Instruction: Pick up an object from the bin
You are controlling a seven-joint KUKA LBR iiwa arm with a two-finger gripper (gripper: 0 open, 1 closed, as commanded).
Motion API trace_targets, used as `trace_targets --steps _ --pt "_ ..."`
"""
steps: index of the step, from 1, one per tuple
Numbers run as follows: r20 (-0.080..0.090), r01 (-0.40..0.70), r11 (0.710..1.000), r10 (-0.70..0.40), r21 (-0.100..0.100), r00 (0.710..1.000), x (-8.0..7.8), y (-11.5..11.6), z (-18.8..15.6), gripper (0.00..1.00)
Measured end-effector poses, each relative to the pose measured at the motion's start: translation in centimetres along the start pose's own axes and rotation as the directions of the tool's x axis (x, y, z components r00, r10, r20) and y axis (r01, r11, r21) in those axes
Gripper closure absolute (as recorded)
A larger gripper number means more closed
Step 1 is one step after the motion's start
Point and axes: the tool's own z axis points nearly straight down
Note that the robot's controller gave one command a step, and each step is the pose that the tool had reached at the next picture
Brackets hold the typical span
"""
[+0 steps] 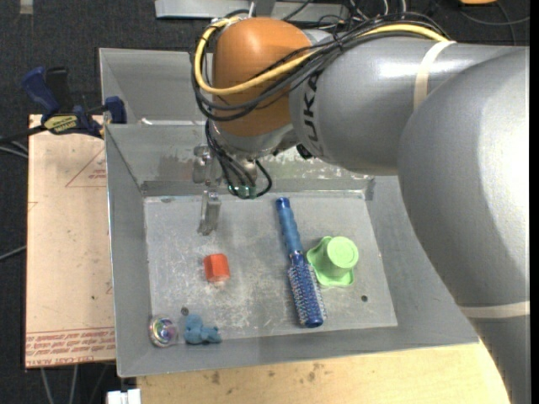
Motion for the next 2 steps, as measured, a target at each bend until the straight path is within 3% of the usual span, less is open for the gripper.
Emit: trace_targets --steps 1,2 --pt "-0.006 0.068 0.998 -0.068 0.004 0.998 1.9 -5.4 8.6 0.0" --pt "-0.001 0.293 0.956 -0.293 0.0 0.956 6.8 -3.1 10.9 0.0"
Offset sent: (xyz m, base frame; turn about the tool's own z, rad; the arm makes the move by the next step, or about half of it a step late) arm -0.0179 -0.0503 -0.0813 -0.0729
